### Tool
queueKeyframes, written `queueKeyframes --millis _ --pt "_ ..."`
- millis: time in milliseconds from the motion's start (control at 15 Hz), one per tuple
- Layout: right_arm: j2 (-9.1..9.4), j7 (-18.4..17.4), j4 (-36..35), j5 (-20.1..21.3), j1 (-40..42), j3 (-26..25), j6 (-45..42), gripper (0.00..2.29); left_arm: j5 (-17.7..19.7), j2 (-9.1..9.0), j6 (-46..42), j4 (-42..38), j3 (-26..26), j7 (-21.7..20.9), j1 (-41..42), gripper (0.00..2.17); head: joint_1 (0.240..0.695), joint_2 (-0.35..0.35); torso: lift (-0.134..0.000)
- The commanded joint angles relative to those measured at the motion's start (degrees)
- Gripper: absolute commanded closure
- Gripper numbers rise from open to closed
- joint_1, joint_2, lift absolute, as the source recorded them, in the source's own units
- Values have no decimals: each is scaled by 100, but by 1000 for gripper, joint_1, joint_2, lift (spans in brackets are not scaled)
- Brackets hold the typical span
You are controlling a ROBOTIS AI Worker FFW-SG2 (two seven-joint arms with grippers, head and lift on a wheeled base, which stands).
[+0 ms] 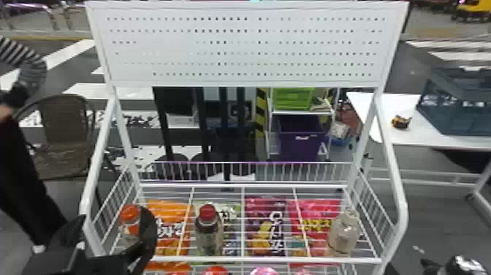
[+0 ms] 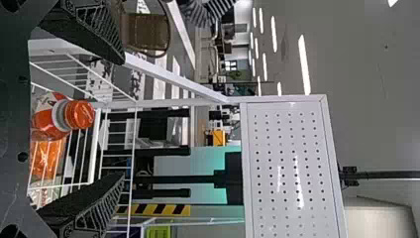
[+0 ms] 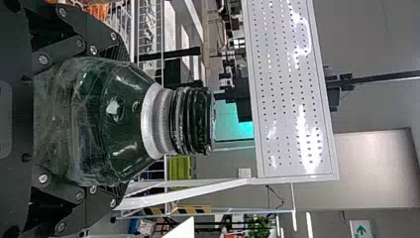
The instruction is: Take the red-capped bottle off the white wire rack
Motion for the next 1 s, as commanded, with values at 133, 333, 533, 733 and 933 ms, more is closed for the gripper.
queueKeyframes --millis 133,333,533,733,933 --pt "5 0 10 1 -11 -1 1 485 50 -15 0 162 -70 -17 -42 87 499 0 0" --pt "5 0 19 18 -29 8 1 485 41 -59 -246 1006 -509 -8 -262 90 499 0 0" --pt "5 0 80 1 -37 -1 1 485 32 -129 -879 1955 -1002 27 -552 87 499 0 0" --pt "5 0 80 1 -29 -1 1 485 24 -270 -1265 2720 -1362 106 -930 87 499 0 0" --pt "5 0 80 -8 -11 -1 -17 485 15 -331 -1336 3230 -1634 167 -1290 87 499 0 0"
